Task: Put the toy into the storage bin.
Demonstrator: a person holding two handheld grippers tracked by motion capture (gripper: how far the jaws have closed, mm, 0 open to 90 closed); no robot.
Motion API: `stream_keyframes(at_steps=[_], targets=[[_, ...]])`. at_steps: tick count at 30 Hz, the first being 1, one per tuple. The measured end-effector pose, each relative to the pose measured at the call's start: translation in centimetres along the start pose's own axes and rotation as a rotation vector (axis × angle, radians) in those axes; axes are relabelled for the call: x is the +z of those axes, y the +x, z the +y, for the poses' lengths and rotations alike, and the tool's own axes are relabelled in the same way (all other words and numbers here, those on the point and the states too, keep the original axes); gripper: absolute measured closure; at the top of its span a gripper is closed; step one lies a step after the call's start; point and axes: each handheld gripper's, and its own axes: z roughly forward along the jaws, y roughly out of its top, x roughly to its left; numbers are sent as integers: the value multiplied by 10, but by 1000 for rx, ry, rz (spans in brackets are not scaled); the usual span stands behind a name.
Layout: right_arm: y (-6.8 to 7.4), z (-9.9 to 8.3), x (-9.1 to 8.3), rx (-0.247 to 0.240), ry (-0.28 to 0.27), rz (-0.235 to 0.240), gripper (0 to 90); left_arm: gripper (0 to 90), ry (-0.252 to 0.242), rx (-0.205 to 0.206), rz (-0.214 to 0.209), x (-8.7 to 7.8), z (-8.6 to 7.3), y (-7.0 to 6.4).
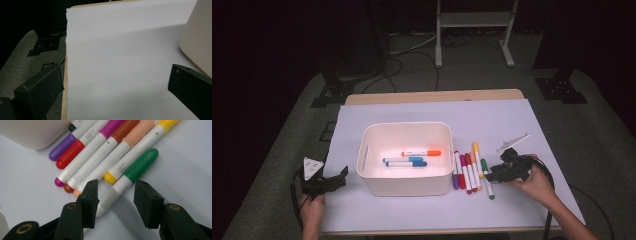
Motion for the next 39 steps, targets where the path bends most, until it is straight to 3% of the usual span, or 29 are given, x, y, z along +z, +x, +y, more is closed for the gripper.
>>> stream_keyframes(at_steps=[5,8,15,17,21,25,34,39], targets=[[-2,-3,8,16,11,-9,521,0,0,-2,-1,0,0,0],[-2,-6,10,18,18,-39,528,0,0,-2,0,0,0,0],[-9,-14,2,51,3,-91,560,0,-1,-1,0,0,0,0],[-13,-19,1,67,4,-128,605,0,-1,-1,0,0,0,0],[-16,-22,-2,87,-6,-135,631,0,0,0,0,0,0,0],[-15,-23,-2,81,-7,-175,726,0,0,-1,0,0,0,0],[-17,-24,-3,96,-9,-172,757,0,3,-3,0,0,0,0],[-17,-23,-6,103,-12,-124,758,0,3,-5,0,0,0,0]])
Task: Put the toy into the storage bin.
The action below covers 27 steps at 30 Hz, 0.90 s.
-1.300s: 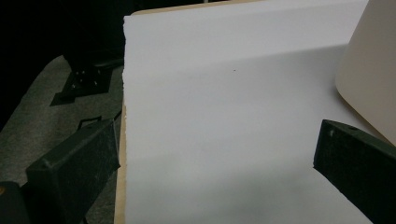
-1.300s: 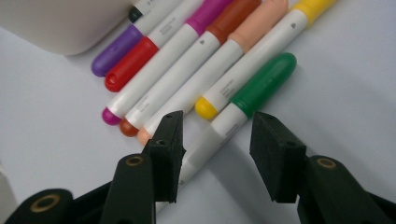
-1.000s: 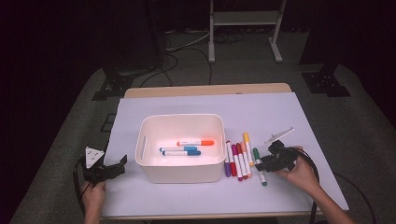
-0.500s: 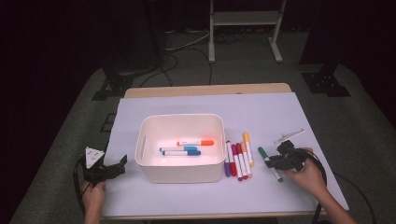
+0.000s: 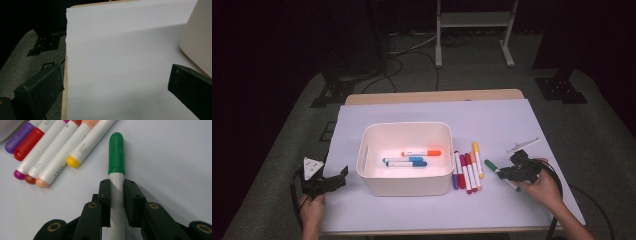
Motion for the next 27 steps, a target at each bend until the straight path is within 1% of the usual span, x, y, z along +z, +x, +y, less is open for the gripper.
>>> stream_keyframes(at_steps=[4,8,14,17,19,21,22,23,27], targets=[[2,3,-6,3,-16,39,758,0,2,1,0,0,0,0],[9,9,-16,-19,-48,59,759,0,1,1,1,0,0,0],[20,25,-33,-34,-86,124,758,0,1,2,-1,0,0,0],[24,32,-40,-48,-100,144,759,0,0,1,-1,0,0,0],[28,39,-46,-56,-116,165,758,0,0,1,-1,0,0,0],[32,44,-51,-65,-122,175,758,0,0,-1,-2,0,0,0],[36,50,-56,-78,-131,185,758,0,0,0,-1,0,0,0],[36,50,-56,-78,-131,185,758,0,0,0,-2,0,0,0],[45,61,-66,-102,-146,208,758,0,0,0,-2,0,0,0]])
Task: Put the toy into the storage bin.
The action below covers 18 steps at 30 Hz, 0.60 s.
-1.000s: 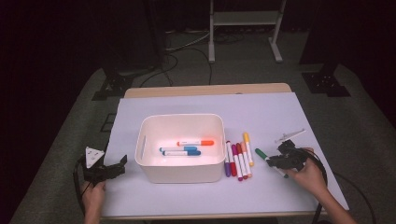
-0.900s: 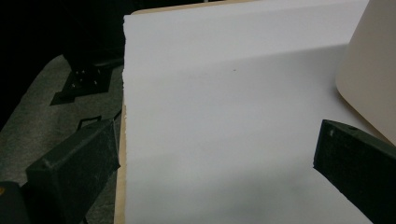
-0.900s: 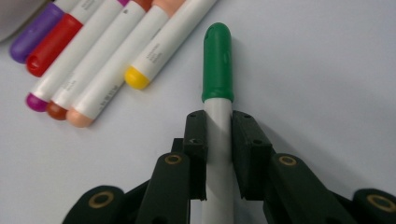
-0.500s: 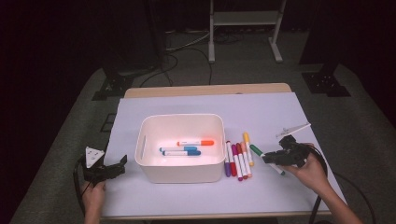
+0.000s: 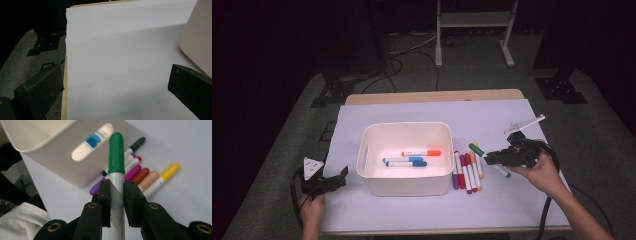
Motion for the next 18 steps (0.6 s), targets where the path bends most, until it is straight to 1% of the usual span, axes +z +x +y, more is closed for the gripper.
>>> stream_keyframes(at_steps=[2,3,4,6,9,14,15,18], targets=[[6,7,-3,-14,-6,12,758,0,0,1,0,0,0,0],[12,15,-6,-26,-12,24,758,0,-1,2,-1,0,0,0],[12,15,-6,-26,-12,24,758,0,-1,2,-1,0,0,0],[17,23,-9,-45,-20,34,758,0,-1,2,0,0,0,0],[26,34,-11,-69,-18,48,758,0,-2,3,-1,0,0,0],[38,49,-11,-105,-15,72,758,0,0,3,-1,0,0,0],[40,52,-11,-102,-10,78,758,0,0,1,-1,0,0,0],[46,61,-9,-120,-8,92,758,0,0,3,-2,0,0,0]])
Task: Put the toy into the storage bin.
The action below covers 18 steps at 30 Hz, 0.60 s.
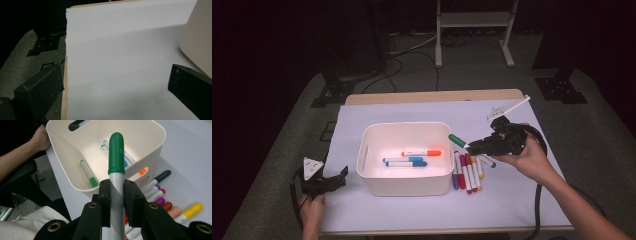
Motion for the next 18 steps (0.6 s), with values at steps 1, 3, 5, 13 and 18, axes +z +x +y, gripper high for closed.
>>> stream_keyframes(at_steps=[1,3,5,13,18], targets=[[2,3,1,-5,1,5,758,0,0,0,0,0,0,0],[5,9,2,-14,2,20,758,0,0,-2,0,0,0,0],[8,15,5,-24,8,31,758,0,0,-2,-1,0,0,0],[22,34,22,-63,39,84,758,0,-2,-3,-1,0,0,0],[29,46,34,-86,55,113,758,0,-2,-6,-1,0,0,0]])
